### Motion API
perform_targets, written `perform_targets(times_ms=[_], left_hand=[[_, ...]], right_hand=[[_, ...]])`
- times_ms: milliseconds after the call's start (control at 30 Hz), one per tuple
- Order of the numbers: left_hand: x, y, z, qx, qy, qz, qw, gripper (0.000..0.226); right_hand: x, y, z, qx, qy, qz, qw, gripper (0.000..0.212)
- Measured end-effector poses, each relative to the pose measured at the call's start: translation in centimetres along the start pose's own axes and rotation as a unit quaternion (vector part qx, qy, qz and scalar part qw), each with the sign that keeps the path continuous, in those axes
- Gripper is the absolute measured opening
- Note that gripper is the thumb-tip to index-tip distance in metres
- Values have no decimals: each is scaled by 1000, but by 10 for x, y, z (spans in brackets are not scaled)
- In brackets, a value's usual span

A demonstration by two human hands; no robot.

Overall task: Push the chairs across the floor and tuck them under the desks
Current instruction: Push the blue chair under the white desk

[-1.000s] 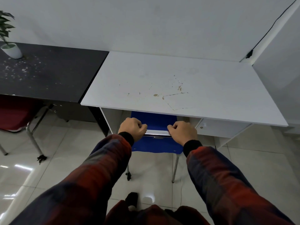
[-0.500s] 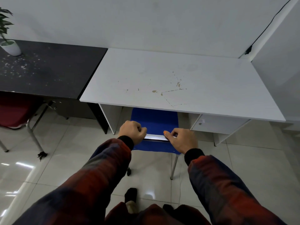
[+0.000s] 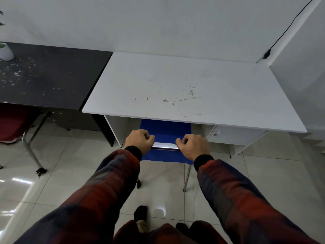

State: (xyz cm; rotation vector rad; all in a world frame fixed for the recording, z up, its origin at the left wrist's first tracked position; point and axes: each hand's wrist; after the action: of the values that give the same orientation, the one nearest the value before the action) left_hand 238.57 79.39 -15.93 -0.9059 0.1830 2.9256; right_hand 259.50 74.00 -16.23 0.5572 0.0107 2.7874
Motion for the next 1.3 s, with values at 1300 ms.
perform_targets(times_ms=[1300], left_hand=[[9, -37, 5, 8, 35, 51, 998, 22]], right_hand=[[17, -36, 2, 45, -7, -29, 999, 37]])
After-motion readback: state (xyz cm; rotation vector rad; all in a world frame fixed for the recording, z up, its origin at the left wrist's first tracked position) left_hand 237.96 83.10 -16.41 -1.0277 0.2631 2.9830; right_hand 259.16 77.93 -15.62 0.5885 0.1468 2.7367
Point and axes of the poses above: each hand's wrist, its own y-axis away from the middle knuckle, its own z-axis out of the back of the hand, x = y × z, and after that the axes turned 1 degree about -z, right-handed
